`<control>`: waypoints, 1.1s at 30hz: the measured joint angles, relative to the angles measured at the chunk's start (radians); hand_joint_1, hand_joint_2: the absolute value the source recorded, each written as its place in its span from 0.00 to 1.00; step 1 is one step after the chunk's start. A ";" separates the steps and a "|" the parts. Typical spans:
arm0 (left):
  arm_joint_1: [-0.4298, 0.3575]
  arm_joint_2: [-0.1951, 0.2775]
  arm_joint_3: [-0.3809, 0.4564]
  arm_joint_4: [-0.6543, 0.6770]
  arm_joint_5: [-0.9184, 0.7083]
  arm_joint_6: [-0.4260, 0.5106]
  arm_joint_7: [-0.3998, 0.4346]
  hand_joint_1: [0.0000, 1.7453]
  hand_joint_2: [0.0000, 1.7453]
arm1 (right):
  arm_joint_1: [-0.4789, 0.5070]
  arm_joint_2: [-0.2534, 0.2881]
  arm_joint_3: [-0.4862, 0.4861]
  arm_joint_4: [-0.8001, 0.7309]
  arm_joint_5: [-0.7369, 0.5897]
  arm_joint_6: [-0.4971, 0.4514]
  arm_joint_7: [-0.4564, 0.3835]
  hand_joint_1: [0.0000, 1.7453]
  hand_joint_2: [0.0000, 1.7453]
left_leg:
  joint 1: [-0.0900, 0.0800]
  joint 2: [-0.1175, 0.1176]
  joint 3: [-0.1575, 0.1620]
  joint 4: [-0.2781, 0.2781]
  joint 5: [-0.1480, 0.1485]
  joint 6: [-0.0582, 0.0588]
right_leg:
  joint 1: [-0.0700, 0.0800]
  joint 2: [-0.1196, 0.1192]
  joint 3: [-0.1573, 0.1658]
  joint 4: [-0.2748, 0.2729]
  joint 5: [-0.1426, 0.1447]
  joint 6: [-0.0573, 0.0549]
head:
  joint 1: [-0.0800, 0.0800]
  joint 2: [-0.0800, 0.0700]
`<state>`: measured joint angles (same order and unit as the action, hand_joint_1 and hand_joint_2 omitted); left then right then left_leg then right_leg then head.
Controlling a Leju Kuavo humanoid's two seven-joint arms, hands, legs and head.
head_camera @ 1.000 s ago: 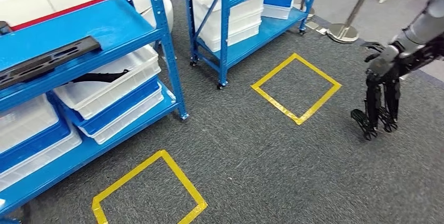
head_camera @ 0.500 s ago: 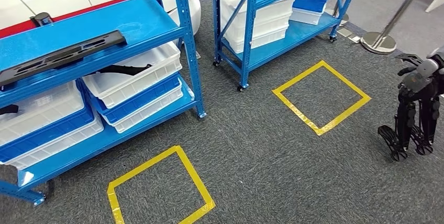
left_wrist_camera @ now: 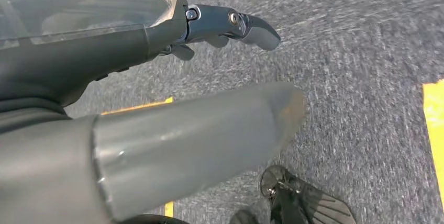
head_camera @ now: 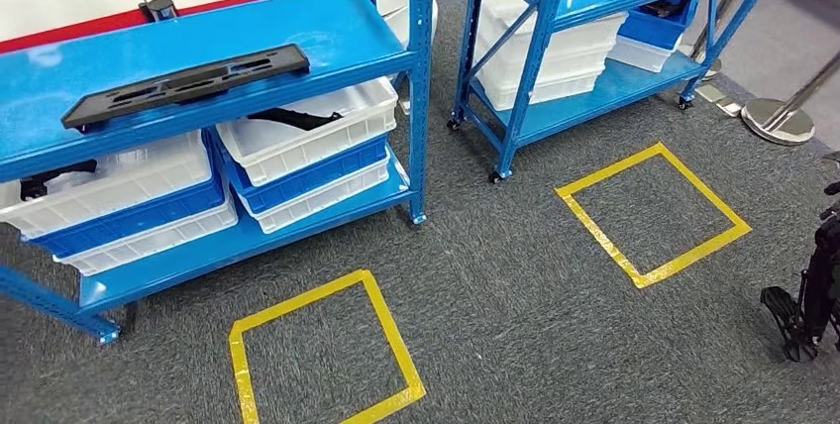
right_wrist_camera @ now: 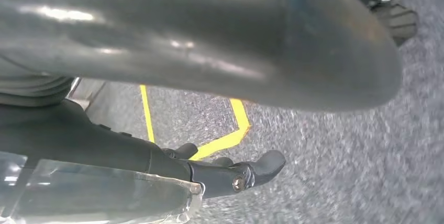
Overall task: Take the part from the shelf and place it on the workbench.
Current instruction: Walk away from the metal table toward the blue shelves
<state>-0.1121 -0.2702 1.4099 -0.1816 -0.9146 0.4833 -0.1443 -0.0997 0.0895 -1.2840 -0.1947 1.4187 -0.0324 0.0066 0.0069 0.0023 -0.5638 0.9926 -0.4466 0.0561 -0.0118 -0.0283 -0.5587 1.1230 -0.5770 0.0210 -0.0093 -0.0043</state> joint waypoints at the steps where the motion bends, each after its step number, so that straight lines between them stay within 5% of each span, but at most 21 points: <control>1: 0.000 0.000 0.000 0.000 0.000 0.000 0.000 0.00 0.00 | 0.001 0.000 0.000 0.000 0.000 0.000 0.000 0.00 0.00 | 0.000 -0.010 -0.001 0.000 0.001 0.002 | -0.001 0.010 -0.032 0.062 -0.025 -0.003 | 0.003 0.000; 3: 0.001 0.000 0.000 0.000 -0.001 0.000 0.001 0.00 0.00 | 0.005 0.000 0.000 0.000 0.000 0.000 0.001 0.00 0.00 | 0.000 -0.036 -0.003 0.001 0.001 0.002 | -0.002 0.020 -0.080 0.149 -0.048 0.003 | 0.009 0.000; 4: 0.002 0.000 0.000 0.000 -0.001 0.000 0.001 0.00 0.00 | 0.006 -0.001 0.000 0.000 0.000 0.000 0.001 0.00 0.00 | 0.000 -0.049 -0.003 0.002 0.001 0.001 | -0.003 0.022 -0.078 0.137 -0.035 0.011 | 0.011 0.000; 7: 0.003 0.000 0.000 0.000 -0.002 0.000 0.003 0.00 0.00 | 0.006 -0.005 0.002 0.000 0.001 0.002 0.001 0.00 0.00 | -0.002 -0.084 -0.002 0.010 -0.004 -0.008 | -0.009 0.053 0.006 -0.056 0.054 0.034 | 0.016 0.000; 9: 0.003 0.000 0.000 0.000 -0.005 0.001 0.005 0.00 0.00 | 0.005 -0.006 0.004 0.000 0.002 0.005 0.001 0.00 0.00 | -0.005 -0.098 -0.004 0.016 -0.009 -0.020 | -0.006 0.069 0.034 -0.123 0.078 0.022 | 0.018 0.000; 11: 0.005 0.000 0.000 0.000 -0.007 0.002 0.007 0.00 0.00 | 0.003 -0.005 0.006 0.000 0.003 0.009 0.001 0.00 0.00 | -0.005 -0.108 -0.006 0.017 -0.009 -0.029 | -0.005 0.057 0.039 -0.124 0.082 0.003 | 0.014 0.000; 14: 0.006 0.002 0.000 0.000 -0.007 0.003 0.008 0.00 0.00 | 0.002 -0.003 0.008 0.000 0.003 0.010 0.001 0.00 0.00 | -0.002 -0.066 -0.032 0.072 -0.045 -0.041 | -0.011 0.033 0.043 -0.127 0.087 -0.017 | 0.000 0.000; 17: 0.005 0.002 0.000 0.000 -0.008 0.004 0.008 0.00 0.00 | 0.007 -0.004 0.009 0.000 0.003 0.011 0.001 0.00 0.00 | 0.001 -0.013 -0.123 0.254 -0.134 -0.052 | -0.005 0.004 0.042 -0.126 0.083 -0.026 | -0.012 0.000; 19: 0.006 0.002 0.000 0.000 -0.009 0.004 0.008 0.00 0.00 | 0.008 -0.004 0.009 0.000 0.003 0.011 0.001 0.00 0.00 | 0.003 -0.006 -0.159 0.319 -0.148 -0.054 | -0.003 -0.013 0.042 -0.126 0.081 -0.029 | -0.012 0.000; 21: 0.007 0.002 0.000 0.000 -0.009 0.004 0.008 0.00 0.00 | 0.007 -0.003 0.009 0.000 0.003 0.011 0.001 0.00 0.00 | 0.003 0.000 -0.131 0.261 -0.105 -0.049 | -0.001 -0.028 0.045 -0.126 0.079 -0.029 | -0.013 0.000; 24: 0.004 0.003 -0.001 0.000 -0.009 0.004 0.008 0.00 0.00 | 0.006 -0.002 0.009 0.000 0.003 0.011 0.001 0.00 0.00 | -0.007 0.046 -0.032 0.071 -0.025 -0.031 | 0.006 -0.051 0.053 -0.126 0.071 -0.024 | -0.015 0.000; 26: 0.002 0.003 -0.001 0.000 -0.009 0.005 0.008 0.00 0.00 | 0.005 -0.001 0.009 0.000 0.003 0.011 0.001 0.00 0.00 | -0.016 0.056 -0.013 0.031 -0.021 -0.021 | 0.010 -0.064 0.058 -0.127 0.066 -0.015 | -0.012 0.000; 28: 0.002 0.003 -0.001 0.000 -0.009 0.007 0.008 0.00 0.00 | 0.002 -0.001 0.010 0.000 0.003 0.011 0.001 0.00 0.00 | -0.015 0.035 -0.011 0.022 -0.015 -0.012 | 0.012 -0.075 0.062 -0.129 0.063 -0.005 | -0.011 0.000; 30: 0.002 0.003 -0.001 0.000 -0.009 0.008 0.008 0.00 0.00 | 0.000 -0.002 0.012 0.000 0.003 0.011 0.001 0.00 0.00 | -0.008 0.016 -0.004 0.007 -0.005 0.000 | 0.013 -0.047 0.050 -0.092 0.039 -0.001 | -0.008 0.000; 33: 0.001 0.001 -0.001 0.000 -0.009 0.008 0.008 0.00 0.00 | 0.004 -0.002 0.013 0.000 0.003 0.011 0.000 0.00 0.00 | -0.005 -0.015 -0.004 0.001 0.002 0.009 | 0.007 0.013 -0.040 0.093 -0.041 -0.009 | 0.003 0.000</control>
<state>-0.1114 -0.2689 1.4092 -0.1816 -0.9236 0.4911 -0.1359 -0.0957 0.0875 -1.2707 -0.1946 1.4218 -0.0217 0.0071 0.0021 -0.0125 -0.5679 0.9939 -0.4444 0.0647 -0.0045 -0.0157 -0.5985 1.2161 -0.6182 0.0118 -0.0063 -0.0041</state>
